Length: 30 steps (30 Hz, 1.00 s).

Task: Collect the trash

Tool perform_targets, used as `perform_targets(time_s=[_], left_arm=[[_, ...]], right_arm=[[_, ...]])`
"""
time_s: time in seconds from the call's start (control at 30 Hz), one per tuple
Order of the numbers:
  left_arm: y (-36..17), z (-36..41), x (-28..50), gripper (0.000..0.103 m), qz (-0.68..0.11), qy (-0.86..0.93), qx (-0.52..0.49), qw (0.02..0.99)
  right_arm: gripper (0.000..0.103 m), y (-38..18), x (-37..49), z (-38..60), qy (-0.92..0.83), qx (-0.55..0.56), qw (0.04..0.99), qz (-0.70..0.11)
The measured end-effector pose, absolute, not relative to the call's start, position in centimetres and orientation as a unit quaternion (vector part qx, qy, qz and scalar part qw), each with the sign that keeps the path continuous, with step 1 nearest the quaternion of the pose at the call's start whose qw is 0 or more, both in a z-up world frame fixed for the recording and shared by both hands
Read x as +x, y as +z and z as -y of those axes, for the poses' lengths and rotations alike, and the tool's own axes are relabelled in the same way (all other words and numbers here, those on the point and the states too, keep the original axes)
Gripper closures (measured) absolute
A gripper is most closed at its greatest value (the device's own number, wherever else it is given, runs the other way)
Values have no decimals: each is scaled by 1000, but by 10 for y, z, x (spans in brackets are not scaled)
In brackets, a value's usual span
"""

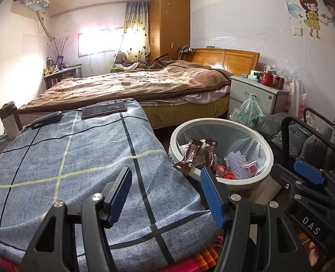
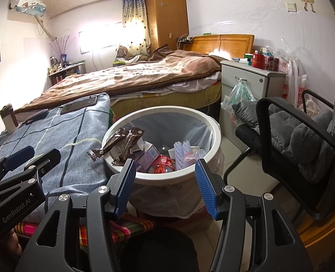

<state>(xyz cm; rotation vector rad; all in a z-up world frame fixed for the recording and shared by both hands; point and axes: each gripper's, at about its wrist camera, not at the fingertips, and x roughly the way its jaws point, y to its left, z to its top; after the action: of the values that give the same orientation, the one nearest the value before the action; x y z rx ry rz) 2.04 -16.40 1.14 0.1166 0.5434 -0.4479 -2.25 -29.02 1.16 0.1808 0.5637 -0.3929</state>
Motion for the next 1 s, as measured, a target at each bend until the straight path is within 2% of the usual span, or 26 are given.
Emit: perform_targets(time_s=[1.0], left_arm=[[8, 164, 22, 38, -274, -219, 52, 935]], right_arm=[[47, 10, -20, 282, -189, 86, 938, -279]])
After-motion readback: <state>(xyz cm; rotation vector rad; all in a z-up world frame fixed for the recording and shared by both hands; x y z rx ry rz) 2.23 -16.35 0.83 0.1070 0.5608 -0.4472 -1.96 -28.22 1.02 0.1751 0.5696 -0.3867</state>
